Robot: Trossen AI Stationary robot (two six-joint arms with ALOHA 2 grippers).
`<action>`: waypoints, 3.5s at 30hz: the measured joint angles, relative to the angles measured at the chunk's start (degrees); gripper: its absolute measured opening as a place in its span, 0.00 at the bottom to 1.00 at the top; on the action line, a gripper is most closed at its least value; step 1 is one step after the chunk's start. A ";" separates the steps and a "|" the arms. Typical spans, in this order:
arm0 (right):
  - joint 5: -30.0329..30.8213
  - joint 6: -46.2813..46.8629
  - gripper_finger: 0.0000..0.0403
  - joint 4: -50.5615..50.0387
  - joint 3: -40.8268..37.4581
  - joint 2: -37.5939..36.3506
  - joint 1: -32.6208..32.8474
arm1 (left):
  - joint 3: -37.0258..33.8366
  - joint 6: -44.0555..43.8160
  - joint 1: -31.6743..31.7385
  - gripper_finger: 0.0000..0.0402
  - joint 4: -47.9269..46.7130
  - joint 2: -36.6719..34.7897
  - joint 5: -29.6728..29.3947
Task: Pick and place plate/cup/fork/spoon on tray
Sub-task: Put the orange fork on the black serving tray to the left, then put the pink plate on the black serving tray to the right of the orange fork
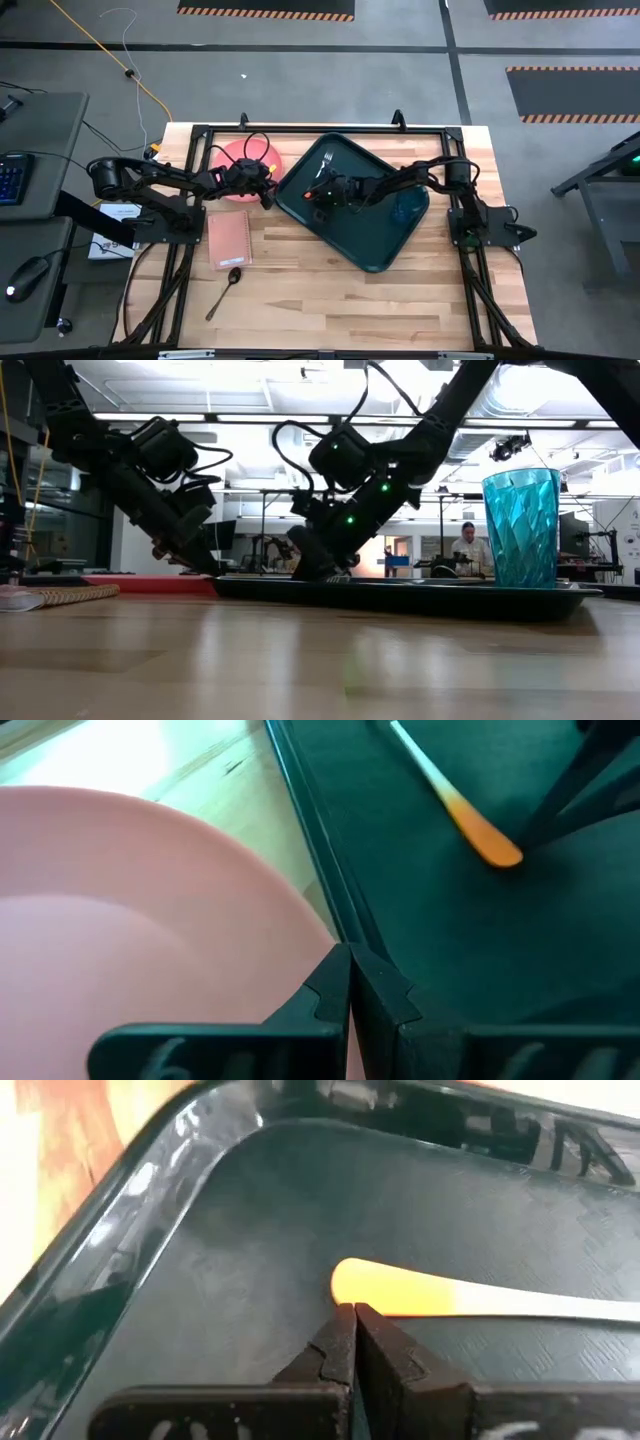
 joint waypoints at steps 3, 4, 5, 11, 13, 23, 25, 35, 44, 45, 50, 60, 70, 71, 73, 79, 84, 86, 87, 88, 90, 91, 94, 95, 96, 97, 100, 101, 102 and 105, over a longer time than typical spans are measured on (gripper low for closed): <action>-0.29 0.02 0.00 3.17 0.04 1.65 -0.27 | 0.00 -0.02 0.00 0.00 0.20 0.00 0.33; -0.31 0.06 0.00 4.35 0.11 2.29 -0.33 | 0.00 -0.02 0.02 0.00 0.20 -0.01 0.23; -0.30 0.12 0.00 5.11 0.12 2.82 -0.36 | 0.00 -0.02 0.04 0.00 0.21 -0.02 0.07; -0.51 0.12 0.00 7.50 0.11 3.16 -0.39 | 0.00 -0.06 -0.04 0.00 0.09 0.00 1.18; -0.78 0.02 0.00 8.36 -0.05 3.04 -0.39 | 0.00 -0.03 -0.04 0.00 0.14 0.00 1.14; -0.97 -3.76 0.00 3.35 -0.11 -3.48 -0.65 | -0.02 1.91 -0.04 0.00 0.41 -1.47 0.93; 1.12 -5.52 0.00 -0.03 -0.10 -6.38 -0.65 | -0.02 2.54 0.05 0.00 -0.80 -3.34 0.82; 7.36 -7.99 0.00 -6.51 -8.24 -21.23 -0.65 | -0.02 2.92 -0.71 0.00 -17.06 -22.06 -7.54; 11.14 0.62 0.00 9.43 -27.95 -33.62 -0.65 | 0.00 -1.49 -5.39 0.16 -24.87 -30.11 -9.10; 11.20 1.27 0.00 10.74 -29.29 -34.62 -0.65 | 0.01 -1.46 -5.92 0.19 -25.78 -30.23 -8.24; 11.34 1.57 0.00 15.21 -32.19 -37.56 -0.65 | 4.22 -0.68 -8.61 0.38 -39.68 -29.10 -6.18; 11.03 1.72 0.00 15.81 -31.34 -37.22 -0.65 | 6.36 6.57 -12.59 0.57 -46.21 -17.70 -14.38; 10.89 1.57 0.00 15.82 -31.32 -37.20 -0.65 | 6.34 8.34 -13.07 0.56 -40.00 -7.52 -24.80; 10.89 1.56 0.00 15.82 -31.32 -37.20 -0.65 | 6.34 8.85 -13.07 0.56 -40.00 -6.72 -25.51; 10.89 1.55 0.00 15.80 -31.32 -37.20 -0.65 | 6.34 8.88 -12.92 0.56 -39.88 -5.39 -27.83; 10.87 1.54 0.00 15.82 -31.26 -37.18 -0.65 | 6.49 7.55 -11.41 0.50 -37.12 -1.63 -32.77; 10.89 1.09 0.00 15.82 -31.23 -37.18 -0.65 | 6.39 11.09 -11.14 0.17 -32.74 -1.02 -38.91; 10.89 1.09 0.00 15.82 -31.23 -37.16 -0.65 | 7.23 12.00 -11.19 0.05 -33.36 -1.62 -40.33; 10.89 1.09 0.00 15.80 -31.23 -37.18 -0.65 | 7.88 12.14 -11.15 0.04 -33.75 -2.19 -40.62; 10.89 1.09 0.00 15.80 -31.23 -37.16 -0.65 | 8.58 12.28 -11.32 0.04 -34.67 -3.04 -40.94; 10.89 1.09 0.00 15.79 -31.23 -37.16 -0.65 | 10.84 12.30 -12.42 0.03 -38.00 -4.45 -41.25; 10.87 1.09 0.00 15.79 -31.23 -37.16 -0.65 | 12.35 12.31 -13.09 0.02 -40.36 -5.55 -41.48; 10.89 0.80 0.00 15.80 -31.23 -37.16 -0.65 | 17.34 12.31 -15.90 0.01 -45.49 -9.05 -42.32; 10.92 0.63 0.00 15.96 -31.23 -37.16 -0.65 | 19.05 12.91 -17.22 0.01 -46.80 -10.04 -42.40; 11.14 0.53 0.00 16.21 -31.23 -37.16 -0.65 | 20.49 13.78 -18.62 0.01 -47.24 -11.02 -42.43; 11.53 0.52 0.00 16.54 -31.23 -37.16 -0.65 | 21.85 14.63 -20.17 0.01 -46.96 -11.92 -42.36; 11.99 0.46 0.00 17.70 -31.23 -37.29 -0.65 | 25.26 19.07 -25.56 0.00 -45.89 -13.34 -44.18; 12.07 0.45 0.00 18.46 -31.23 -37.35 -0.65 | 25.76 21.50 -27.73 0.00 -44.99 -13.30 -45.54; 12.06 0.47 0.00 19.31 -31.23 -37.49 -0.65 | 25.98 24.44 -30.02 0.00 -43.80 -13.27 -46.90; 12.03 0.49 0.00 19.78 -31.23 -39.94 -0.65 | 26.15 34.95 -36.19 0.00 -39.60 -12.11 -49.65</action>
